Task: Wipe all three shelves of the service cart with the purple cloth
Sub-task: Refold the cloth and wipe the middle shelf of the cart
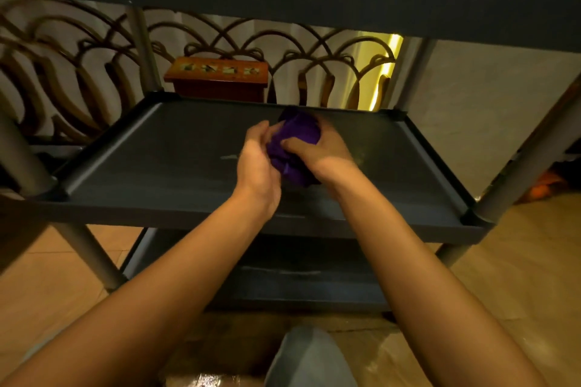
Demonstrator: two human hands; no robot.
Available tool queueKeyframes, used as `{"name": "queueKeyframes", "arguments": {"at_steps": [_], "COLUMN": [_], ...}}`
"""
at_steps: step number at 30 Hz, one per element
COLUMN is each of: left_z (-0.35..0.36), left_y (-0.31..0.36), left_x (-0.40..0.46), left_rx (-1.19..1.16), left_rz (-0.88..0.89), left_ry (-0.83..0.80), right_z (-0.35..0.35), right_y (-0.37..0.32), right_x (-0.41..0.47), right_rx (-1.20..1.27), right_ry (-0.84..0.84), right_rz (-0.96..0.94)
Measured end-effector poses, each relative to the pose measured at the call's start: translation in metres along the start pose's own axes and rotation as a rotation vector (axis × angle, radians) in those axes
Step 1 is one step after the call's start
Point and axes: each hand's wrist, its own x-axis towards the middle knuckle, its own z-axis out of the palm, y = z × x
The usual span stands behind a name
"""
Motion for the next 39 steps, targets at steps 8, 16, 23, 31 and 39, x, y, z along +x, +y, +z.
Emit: {"name": "queueKeyframes", "arguments": {"at_steps": [8,16,23,31,39], "left_z": [-0.12,-0.242,-0.253,-0.269,-0.279], "left_y": [0.062,0.091,0.109,0.102,0.1], "left_x": [0.055,0.084,0.092,0.103,0.11], "left_rx": [1.74,2.084,2.195,2.225,2.185], "left_rz": [0.472,-0.082,-0.122,-0.25,-0.21], "left_ry": [-0.02,0.14,0.031,-0.019,0.004], "right_z": [-0.072,-0.056,-0.11,-0.056,0.093], "right_y": [0.043,0.103,0.119,0.144,0.086], "right_x": [0.05,0.064,0.099,0.123,0.113], "right_rx": [-0.29,-0.707,-0.836,-0.659,-0.584], "right_ry": [0.249,0.159,0.253,0.252,0.053], "right_rz": [-0.023,-0.061,0.178,0.143,-0.048]}}
